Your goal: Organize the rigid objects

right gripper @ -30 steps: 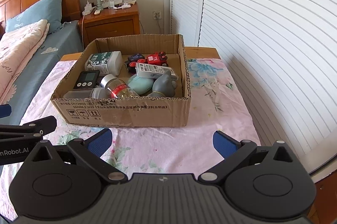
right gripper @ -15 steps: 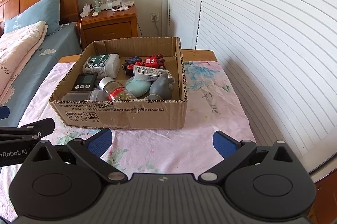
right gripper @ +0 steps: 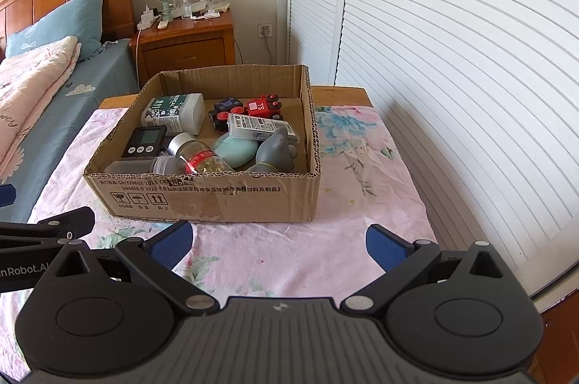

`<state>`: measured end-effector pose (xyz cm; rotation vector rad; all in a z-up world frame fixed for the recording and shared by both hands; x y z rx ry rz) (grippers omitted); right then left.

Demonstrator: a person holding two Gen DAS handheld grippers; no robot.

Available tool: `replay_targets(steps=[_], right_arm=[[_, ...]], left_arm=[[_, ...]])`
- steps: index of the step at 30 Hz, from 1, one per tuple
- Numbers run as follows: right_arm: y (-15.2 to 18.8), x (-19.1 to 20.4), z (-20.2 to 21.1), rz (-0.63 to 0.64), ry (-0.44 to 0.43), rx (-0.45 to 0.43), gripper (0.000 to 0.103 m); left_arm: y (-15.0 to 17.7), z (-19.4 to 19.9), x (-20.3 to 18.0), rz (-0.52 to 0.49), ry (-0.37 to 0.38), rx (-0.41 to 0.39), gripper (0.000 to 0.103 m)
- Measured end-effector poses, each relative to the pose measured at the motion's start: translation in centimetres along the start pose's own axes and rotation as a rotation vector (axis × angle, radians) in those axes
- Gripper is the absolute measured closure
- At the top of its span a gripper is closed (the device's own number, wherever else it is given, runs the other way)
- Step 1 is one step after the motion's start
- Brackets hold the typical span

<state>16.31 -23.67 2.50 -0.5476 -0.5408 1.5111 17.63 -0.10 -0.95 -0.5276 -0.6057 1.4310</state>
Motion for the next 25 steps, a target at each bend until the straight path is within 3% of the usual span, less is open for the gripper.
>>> replay_targets(steps=[25], right_arm=[[0.17, 0.01, -0.02, 0.002, -0.002, 0.002, 0.0]], left_arm=[[0.1, 0.22, -0.11, 0.003, 0.003, 0.008, 0.001]])
Point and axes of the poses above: each gripper's, at about its wrist camera, not at the fingertips, and z roughly against the way its jaws point, x to its left, y to its underside, the point moved 5 cm from there along -z, roughly the way its jaws point, and after that the axes turned 5 degrees about x, right-handed, at the moved point
